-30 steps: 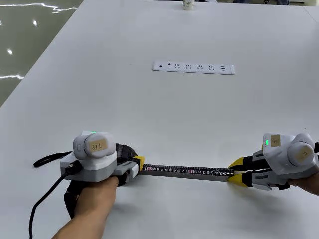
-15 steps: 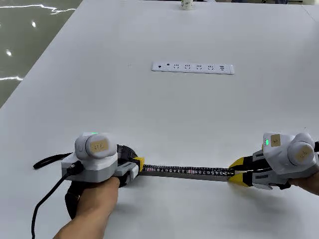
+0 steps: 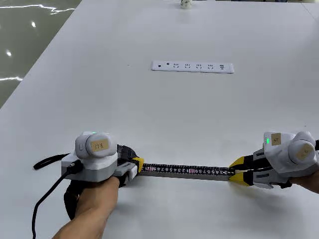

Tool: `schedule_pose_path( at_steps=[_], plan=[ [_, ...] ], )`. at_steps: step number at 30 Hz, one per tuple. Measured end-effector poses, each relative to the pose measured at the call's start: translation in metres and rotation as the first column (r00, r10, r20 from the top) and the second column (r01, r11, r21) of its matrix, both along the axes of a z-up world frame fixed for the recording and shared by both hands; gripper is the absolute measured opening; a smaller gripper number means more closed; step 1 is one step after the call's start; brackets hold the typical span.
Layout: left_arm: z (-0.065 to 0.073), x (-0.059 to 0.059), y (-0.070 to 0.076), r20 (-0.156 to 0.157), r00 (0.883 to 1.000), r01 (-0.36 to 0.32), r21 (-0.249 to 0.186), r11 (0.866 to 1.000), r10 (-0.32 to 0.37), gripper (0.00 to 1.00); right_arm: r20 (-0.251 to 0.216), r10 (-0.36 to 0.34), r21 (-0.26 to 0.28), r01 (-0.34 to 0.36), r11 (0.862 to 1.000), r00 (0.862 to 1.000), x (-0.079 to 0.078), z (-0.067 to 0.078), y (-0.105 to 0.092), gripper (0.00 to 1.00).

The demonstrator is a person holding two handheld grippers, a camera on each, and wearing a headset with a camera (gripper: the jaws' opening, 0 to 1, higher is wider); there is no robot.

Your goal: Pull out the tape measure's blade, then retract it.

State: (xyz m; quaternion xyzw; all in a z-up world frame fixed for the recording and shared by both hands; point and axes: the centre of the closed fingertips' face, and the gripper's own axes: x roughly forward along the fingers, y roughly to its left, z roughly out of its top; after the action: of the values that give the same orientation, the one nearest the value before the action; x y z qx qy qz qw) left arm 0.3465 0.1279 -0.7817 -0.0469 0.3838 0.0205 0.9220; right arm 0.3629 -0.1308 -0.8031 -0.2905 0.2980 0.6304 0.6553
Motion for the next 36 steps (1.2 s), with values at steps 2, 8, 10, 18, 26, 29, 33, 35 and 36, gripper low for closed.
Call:
schedule_pose_path(
  at_steps=[2,8,10,18,26,29,33,35,36],
  plan=[
    [0.0002,0.0001,0.0004,0.004,1.000,0.000,-0.001,1.000,0.000,0.58,0.000,-0.001,-0.001,0.001,1.000,1.000,-0.0002,0.0002,0.0002,0.09],
    [0.0001,0.0000,0.0006,0.003,1.000,0.002,-0.005,1.000,-0.002,0.57,0.001,-0.003,-0.004,0.003,1.000,1.000,-0.0003,0.0005,0.0004,0.09],
    [0.0002,0.0000,0.0007,0.003,1.000,0.001,-0.008,1.000,-0.001,0.57,0.001,-0.003,-0.006,0.003,1.000,1.000,-0.0005,0.0007,0.0005,0.09],
    [0.0003,0.0002,0.0016,0.006,1.000,0.002,-0.013,1.000,-0.002,0.57,0.002,-0.002,-0.016,0.002,1.000,1.000,0.0000,0.0004,0.0005,0.09],
    [0.0006,0.0001,0.0012,0.009,1.000,0.002,-0.022,1.000,-0.002,0.57,0.003,0.002,-0.026,-0.002,1.000,1.000,0.0015,-0.0009,-0.0008,0.09],
    [0.0007,0.0000,0.0011,0.010,1.000,0.002,-0.026,1.000,-0.002,0.57,0.003,0.005,-0.029,-0.005,1.000,1.000,0.0023,-0.0017,-0.0013,0.09],
    [0.0009,0.0000,0.0015,0.011,1.000,0.002,-0.031,1.000,-0.001,0.57,0.004,0.004,-0.032,-0.004,0.999,1.000,0.0029,-0.0021,-0.0015,0.09],
    [0.0010,-0.0002,0.0016,0.011,1.000,0.000,-0.035,0.999,0.000,0.57,0.004,0.004,-0.033,-0.004,0.999,1.000,0.0029,-0.0022,-0.0013,0.09],
    [0.0010,-0.0002,0.0017,0.011,1.000,0.000,-0.037,0.999,0.000,0.57,0.004,0.004,-0.033,-0.004,0.999,1.000,0.0030,-0.0023,-0.0010,0.09]
  ],
)
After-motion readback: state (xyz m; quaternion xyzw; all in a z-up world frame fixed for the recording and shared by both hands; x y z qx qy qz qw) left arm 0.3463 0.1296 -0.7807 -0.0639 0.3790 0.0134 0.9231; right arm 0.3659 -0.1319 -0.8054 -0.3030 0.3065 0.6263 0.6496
